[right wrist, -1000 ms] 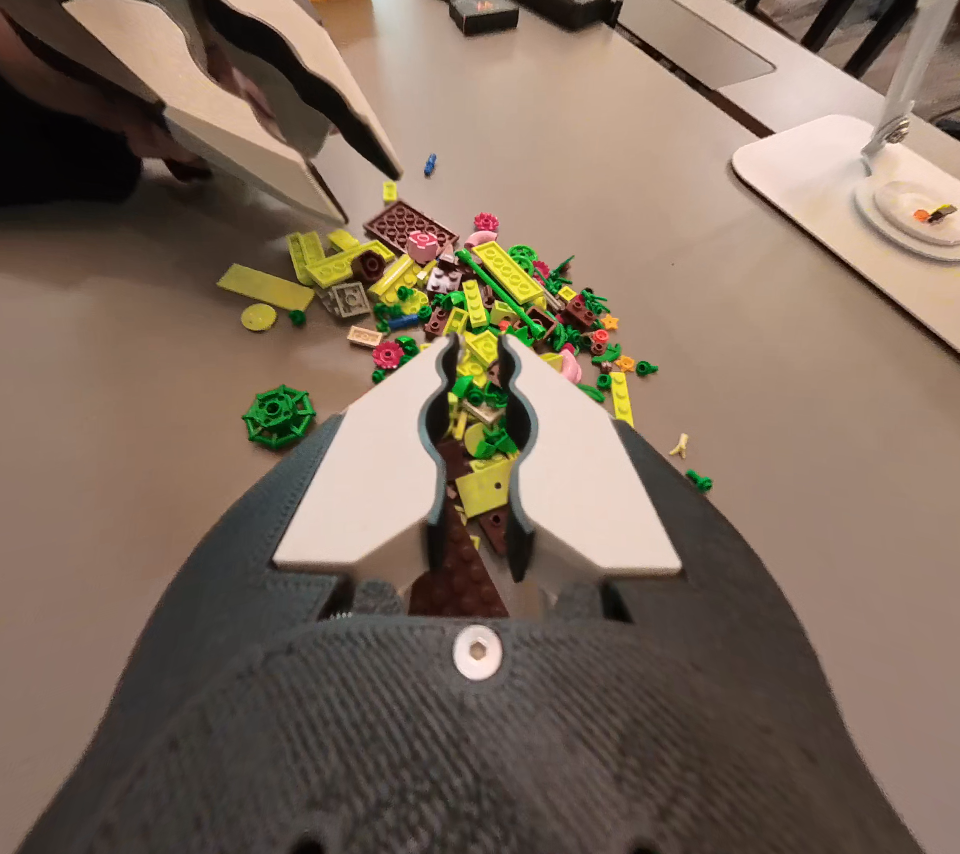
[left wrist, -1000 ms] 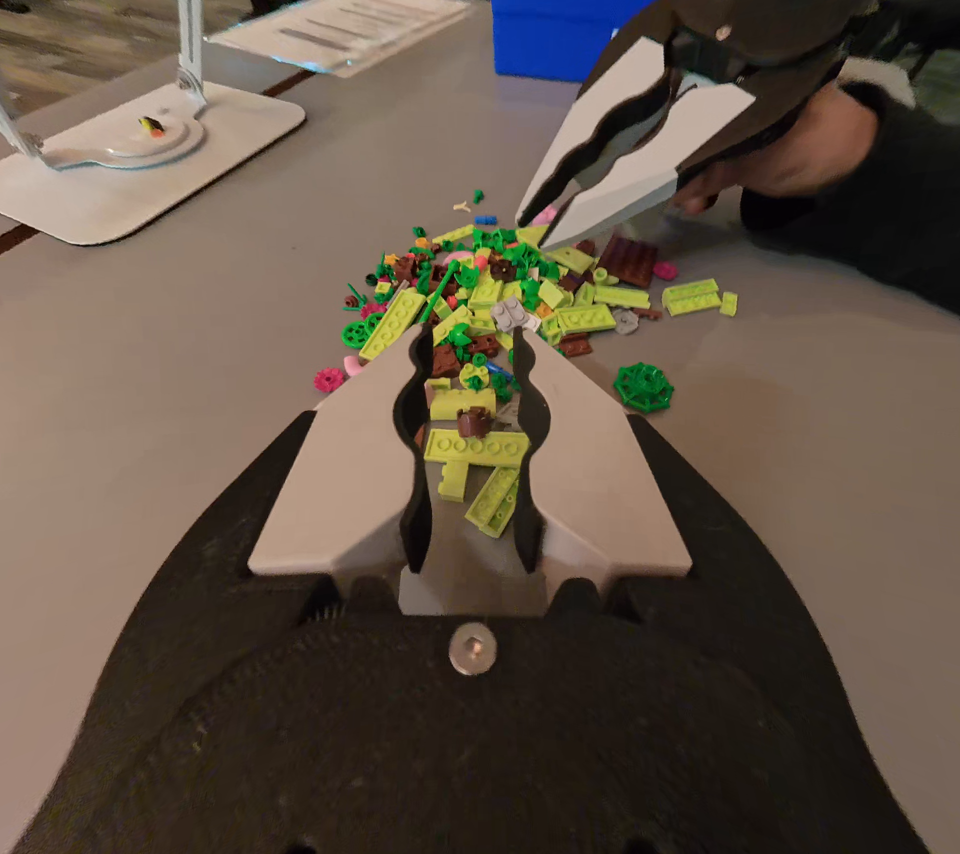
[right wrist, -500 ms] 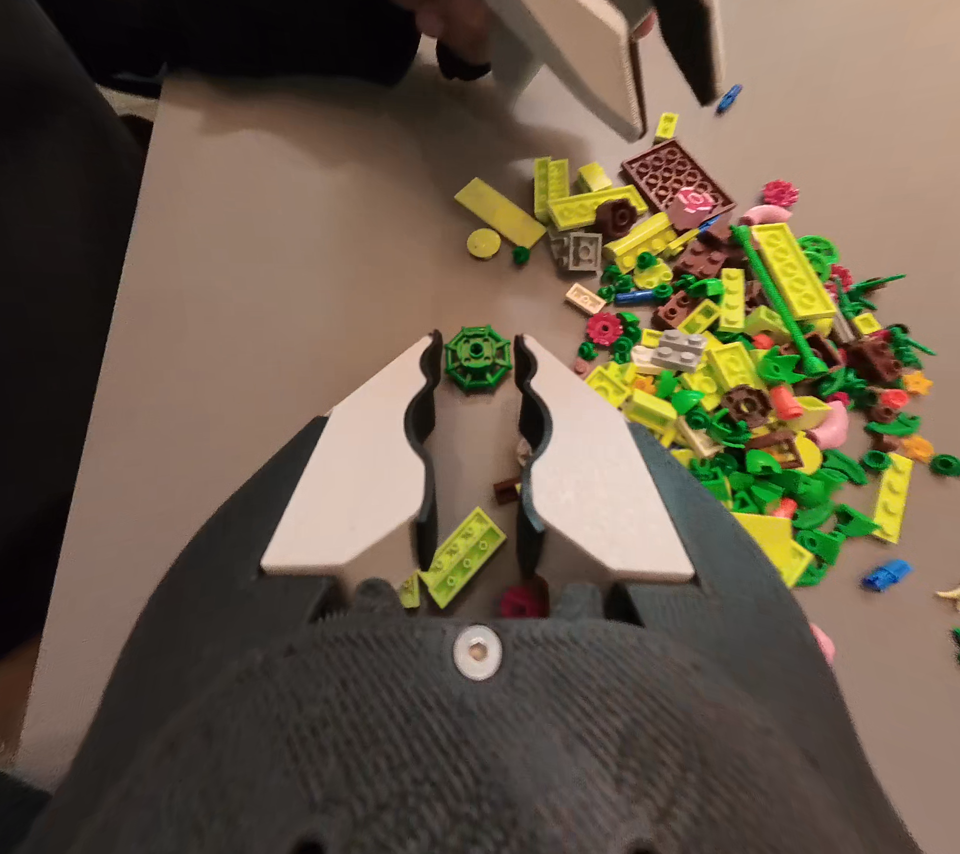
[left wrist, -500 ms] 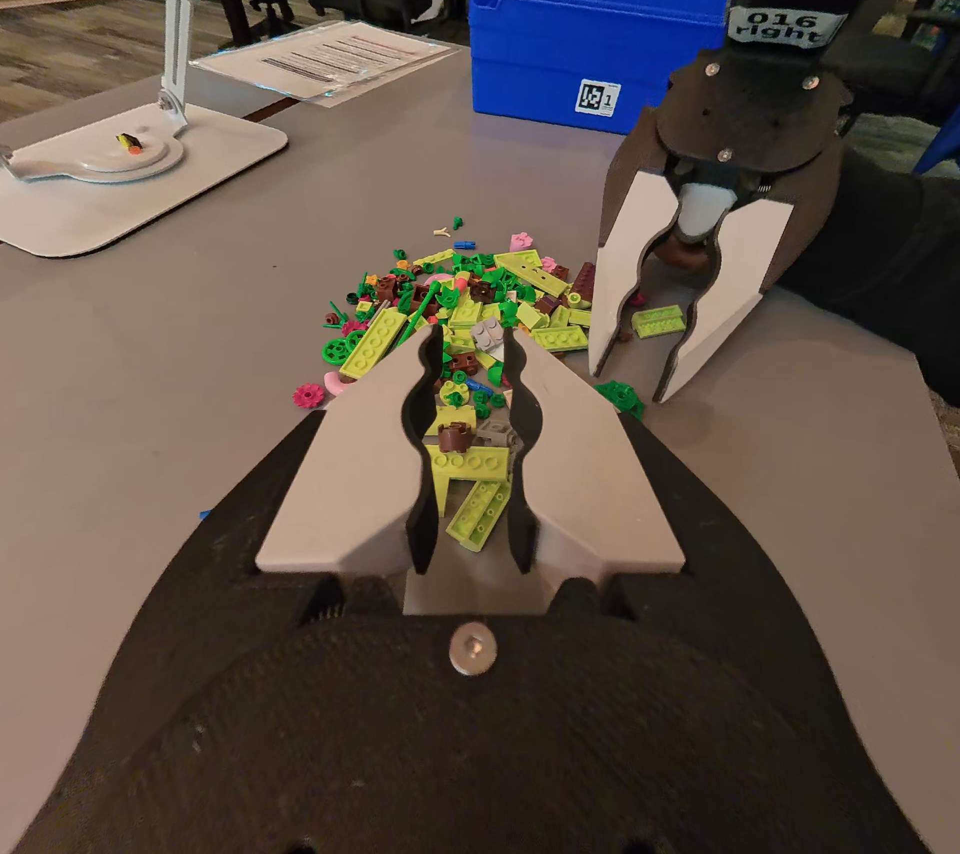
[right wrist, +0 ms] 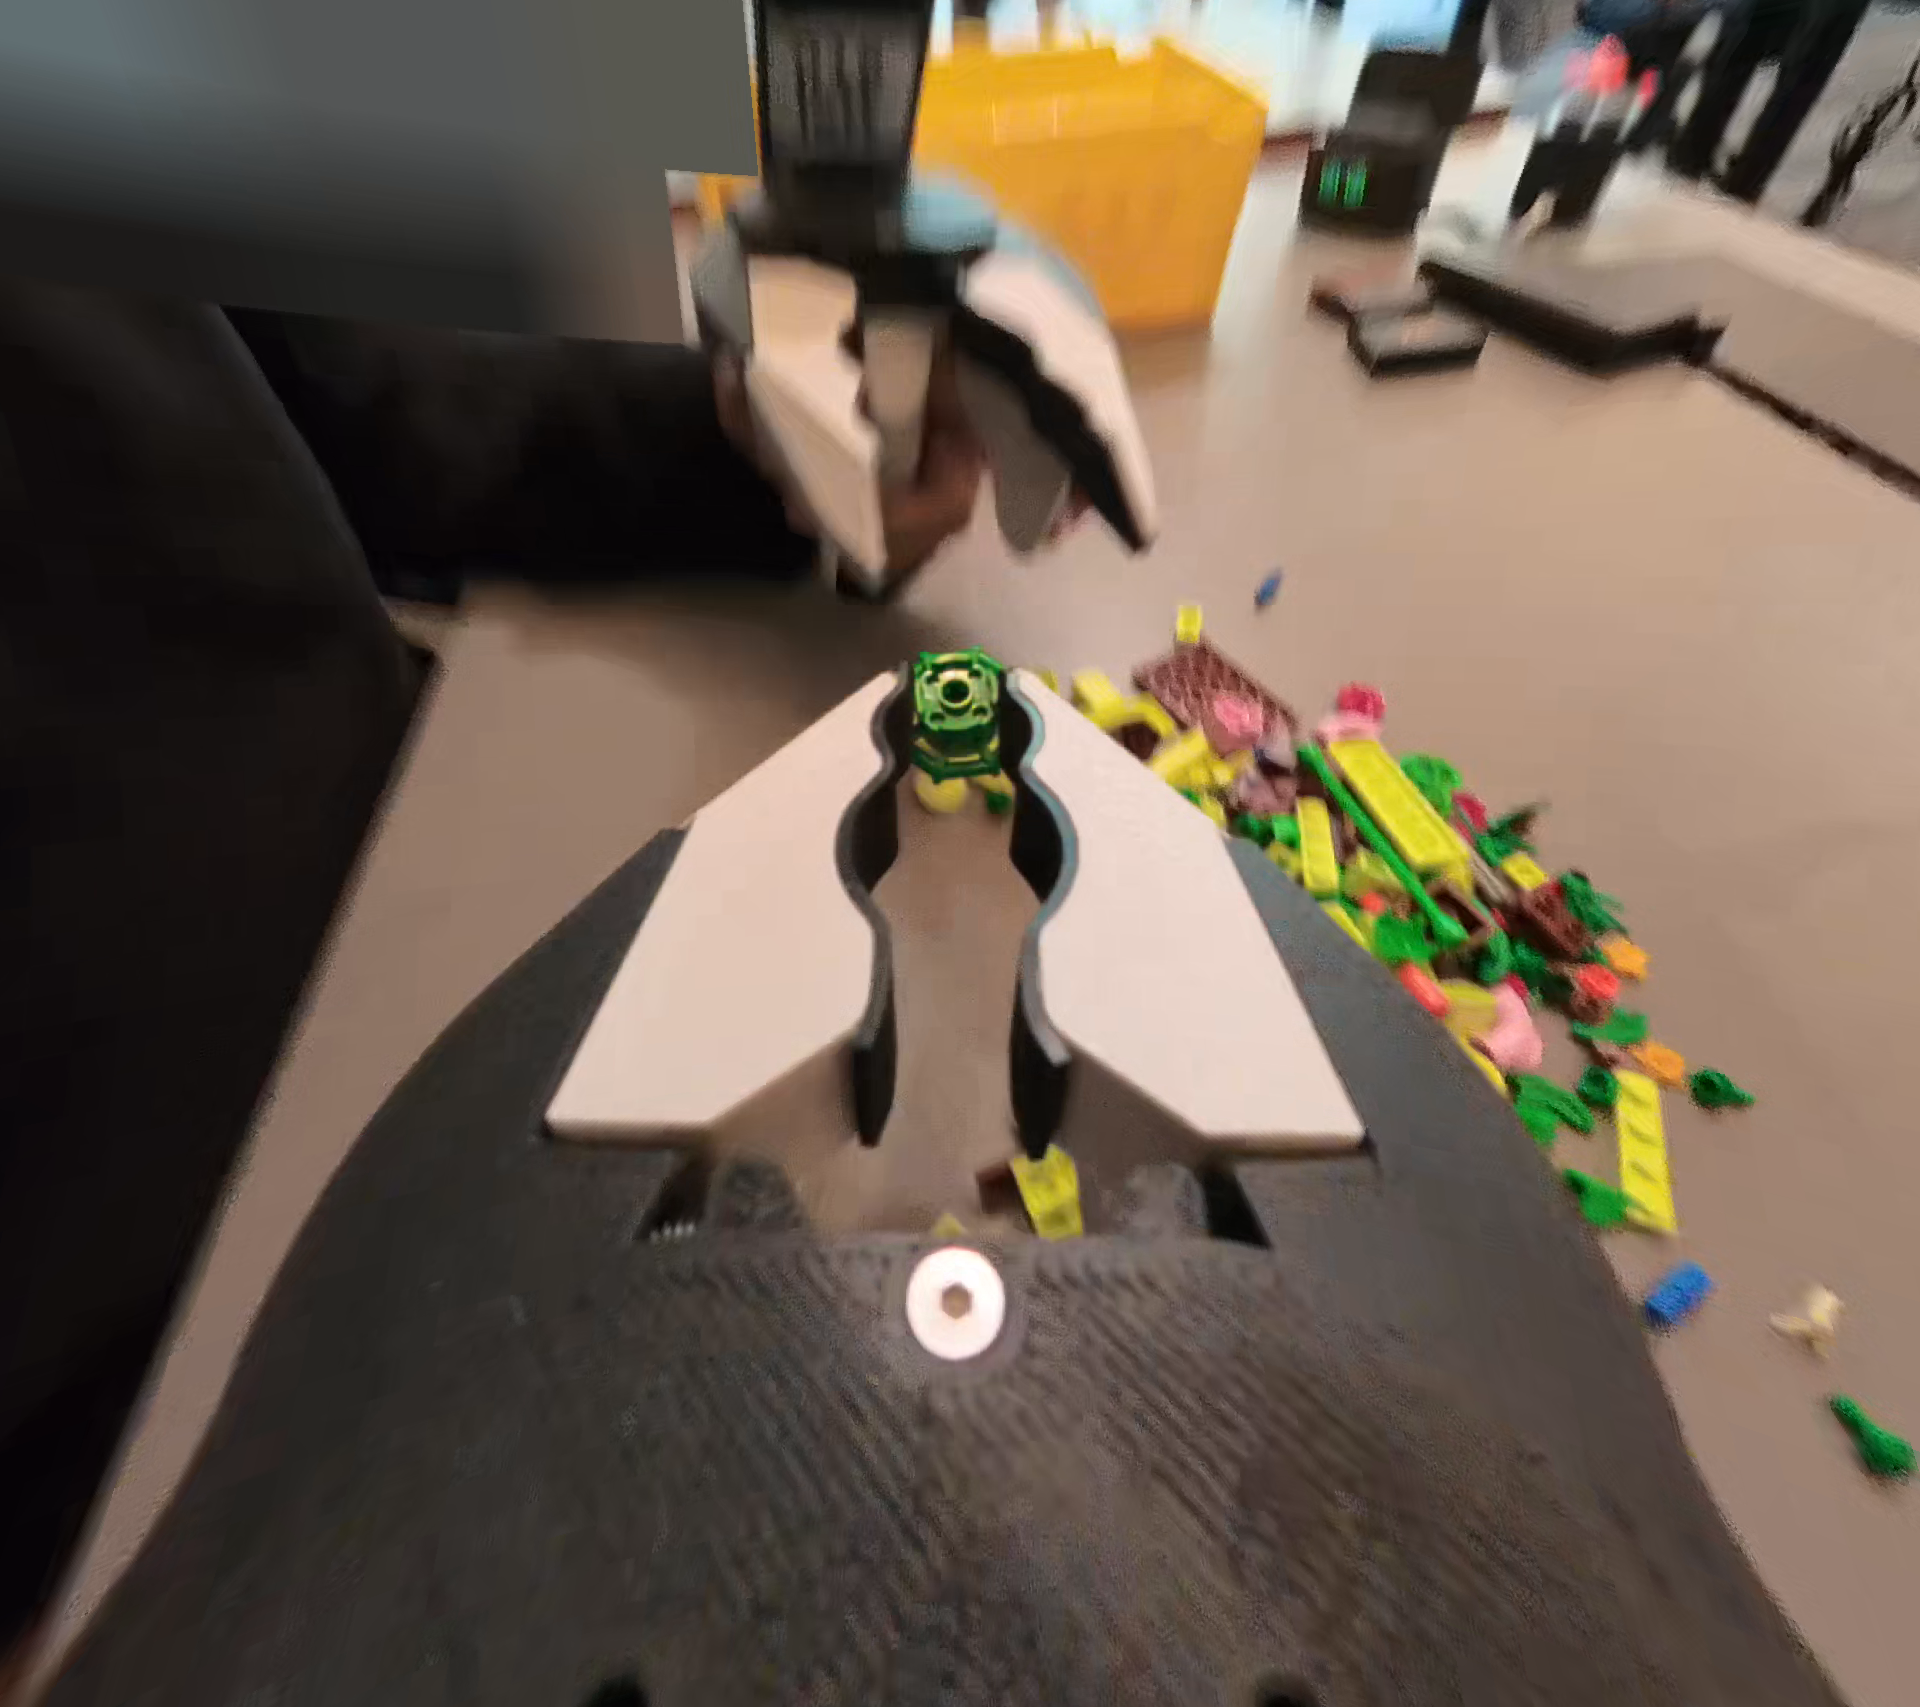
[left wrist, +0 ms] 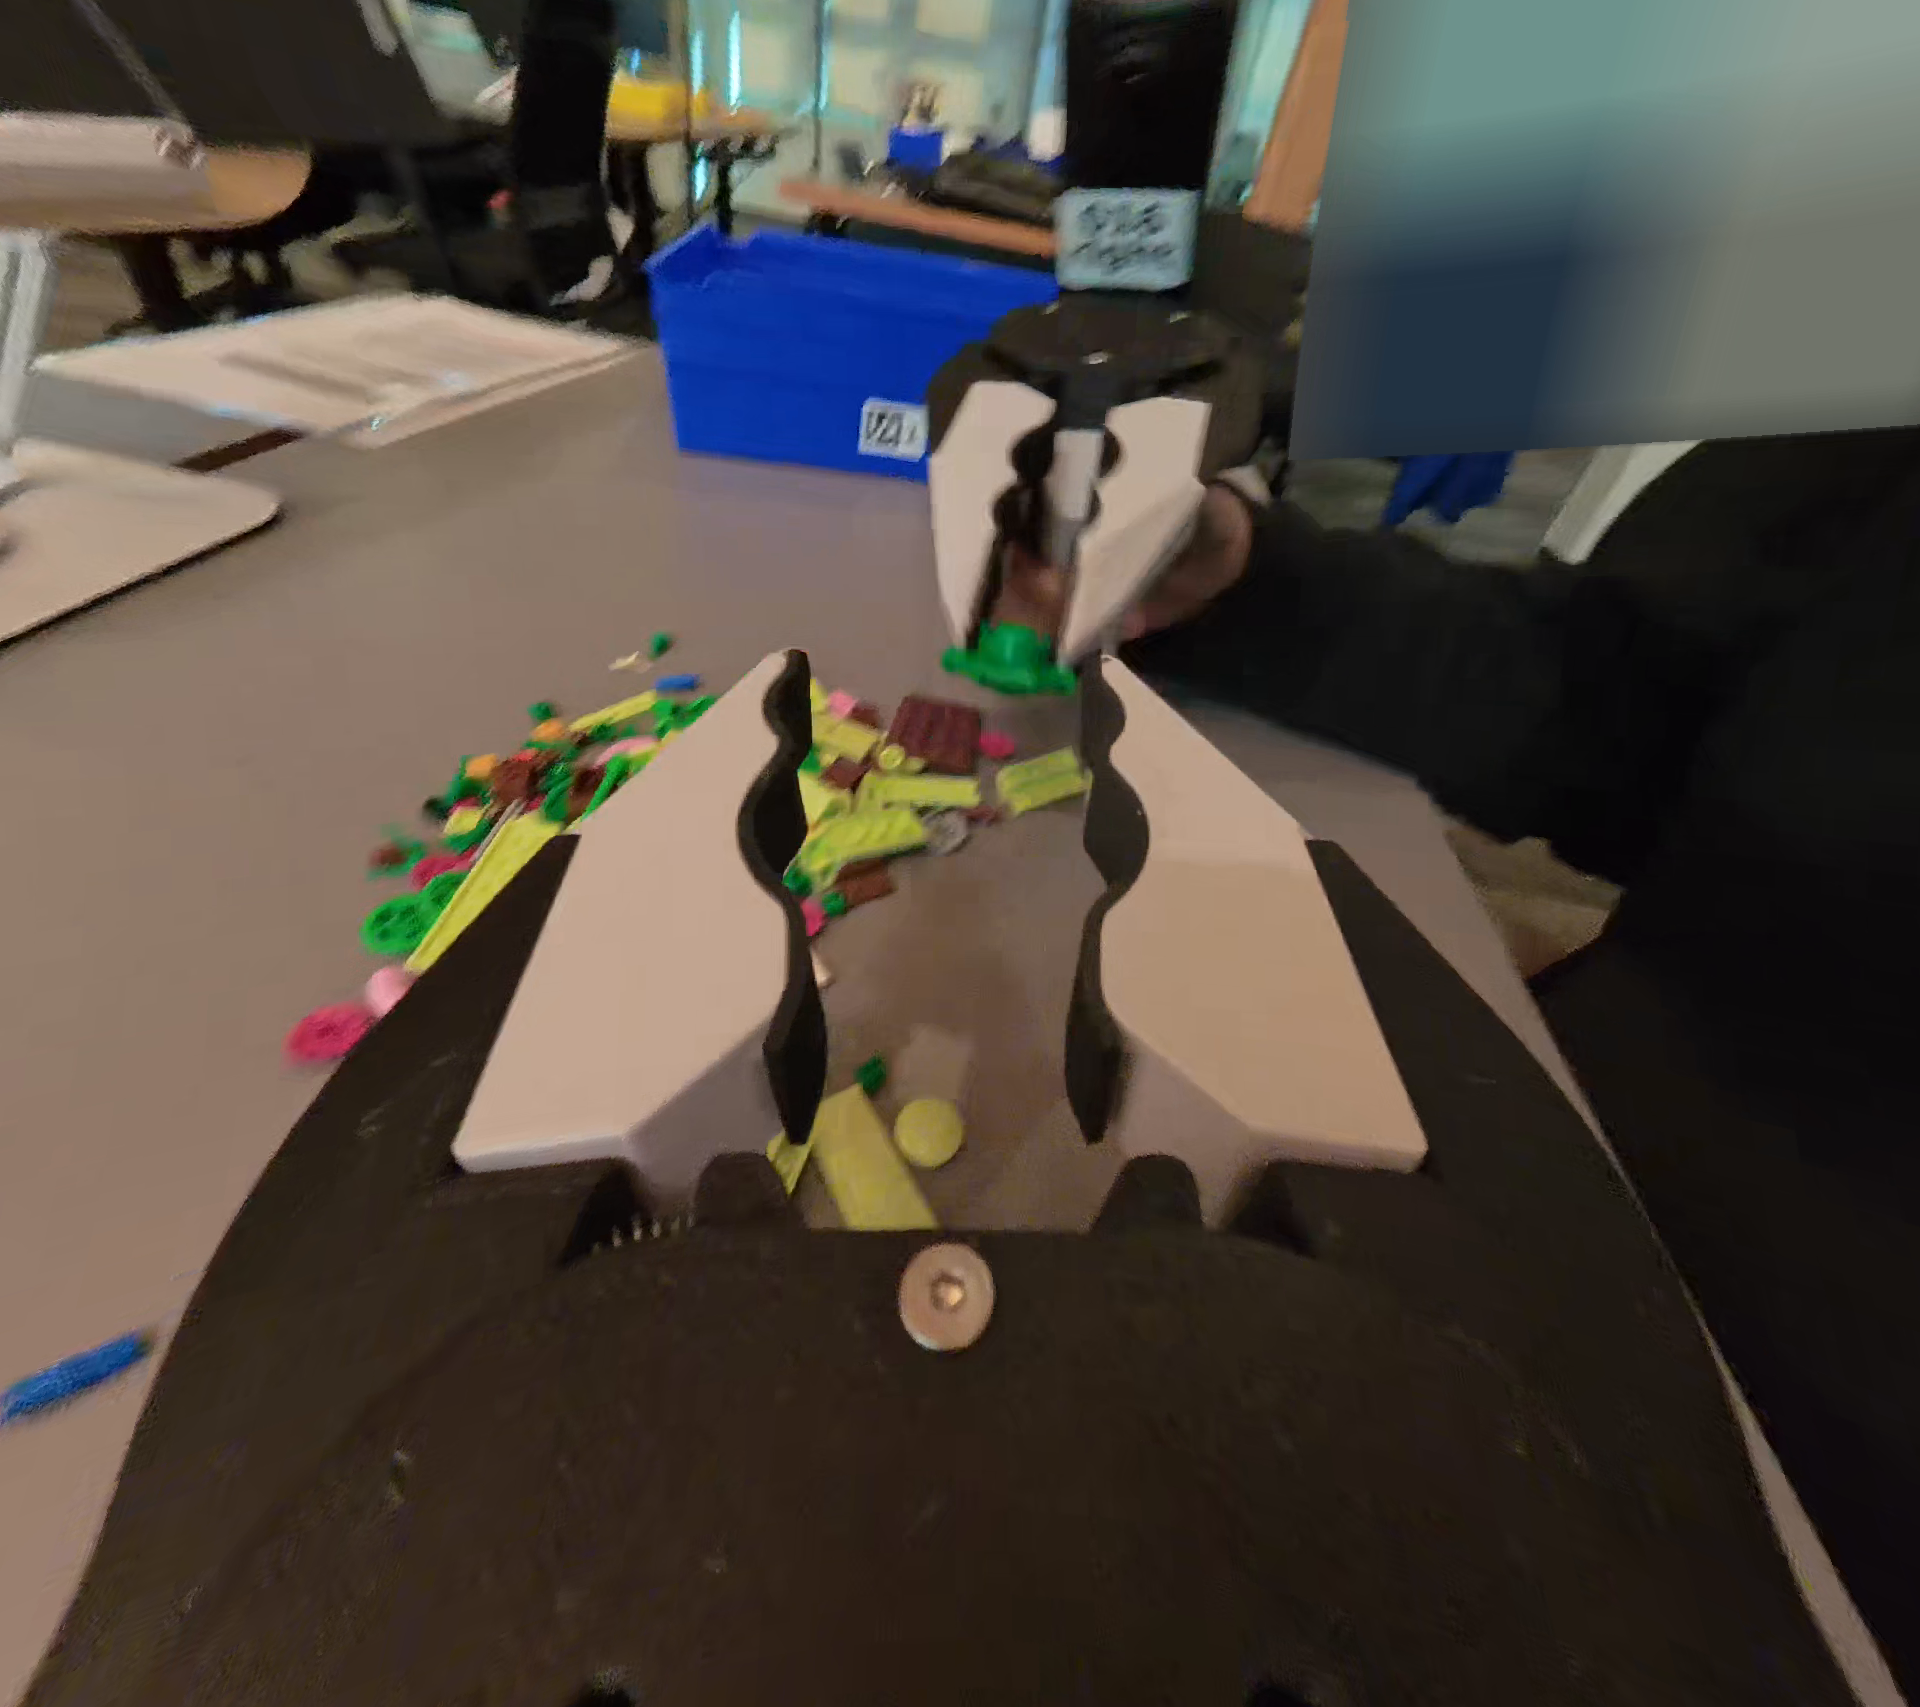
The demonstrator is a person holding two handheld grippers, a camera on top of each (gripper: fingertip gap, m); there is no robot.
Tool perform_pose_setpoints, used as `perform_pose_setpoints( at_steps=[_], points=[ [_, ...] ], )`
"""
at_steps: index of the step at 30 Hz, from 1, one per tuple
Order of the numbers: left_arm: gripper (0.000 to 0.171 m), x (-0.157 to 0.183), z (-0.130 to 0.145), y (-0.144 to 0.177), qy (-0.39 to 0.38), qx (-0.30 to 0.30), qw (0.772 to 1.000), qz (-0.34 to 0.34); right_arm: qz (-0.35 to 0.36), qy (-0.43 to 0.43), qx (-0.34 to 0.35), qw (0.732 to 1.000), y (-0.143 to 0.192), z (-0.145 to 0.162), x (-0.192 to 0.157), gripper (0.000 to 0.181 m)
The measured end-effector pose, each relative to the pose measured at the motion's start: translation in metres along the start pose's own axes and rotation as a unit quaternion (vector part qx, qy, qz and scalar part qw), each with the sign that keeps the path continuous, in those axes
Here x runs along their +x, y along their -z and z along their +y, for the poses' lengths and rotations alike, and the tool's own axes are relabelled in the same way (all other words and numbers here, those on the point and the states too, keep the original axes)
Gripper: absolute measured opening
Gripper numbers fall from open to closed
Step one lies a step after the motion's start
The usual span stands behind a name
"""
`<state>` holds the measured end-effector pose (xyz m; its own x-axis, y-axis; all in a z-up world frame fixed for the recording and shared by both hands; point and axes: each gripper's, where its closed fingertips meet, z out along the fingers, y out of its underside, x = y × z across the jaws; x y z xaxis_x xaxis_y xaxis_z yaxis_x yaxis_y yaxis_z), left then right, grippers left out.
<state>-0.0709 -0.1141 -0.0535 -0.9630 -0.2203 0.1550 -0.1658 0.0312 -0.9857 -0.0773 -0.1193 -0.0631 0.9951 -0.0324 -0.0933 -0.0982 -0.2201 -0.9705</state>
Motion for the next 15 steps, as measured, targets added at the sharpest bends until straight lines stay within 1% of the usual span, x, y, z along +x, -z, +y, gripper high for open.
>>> perform_pose_setpoints(
  at_steps=[2,3,7,10,13,15],
  points=[
    [0.05,0.01,-0.007,-0.003,-0.013,0.03,0.999,0.013,-0.043,-0.07,0.086,0.993,0.012,-0.024,-0.002,0.012],
    [0.047,0.012,-0.008,-0.005,-0.021,0.036,0.999,0.006,-0.061,-0.101,0.107,0.987,0.016,-0.029,-0.001,0.012],
    [0.042,0.016,-0.008,-0.012,-0.063,0.038,0.997,-0.021,-0.108,-0.164,0.135,0.971,0.014,-0.032,-0.003,0.012],
    [0.038,0.021,-0.009,-0.013,-0.071,0.042,0.996,-0.017,-0.123,-0.185,0.135,0.966,0.008,-0.031,-0.006,0.012],
    [0.041,0.019,-0.006,-0.014,-0.065,0.036,0.997,-0.02,-0.103,-0.173,0.107,0.974,0.001,-0.021,-0.003,0.01],
    [0.042,0.015,-0.001,-0.014,-0.068,0.015,0.997,-0.029,-0.081,-0.158,0.082,0.981,-0.002,-0.013,0.0,0.012]
  ],
)
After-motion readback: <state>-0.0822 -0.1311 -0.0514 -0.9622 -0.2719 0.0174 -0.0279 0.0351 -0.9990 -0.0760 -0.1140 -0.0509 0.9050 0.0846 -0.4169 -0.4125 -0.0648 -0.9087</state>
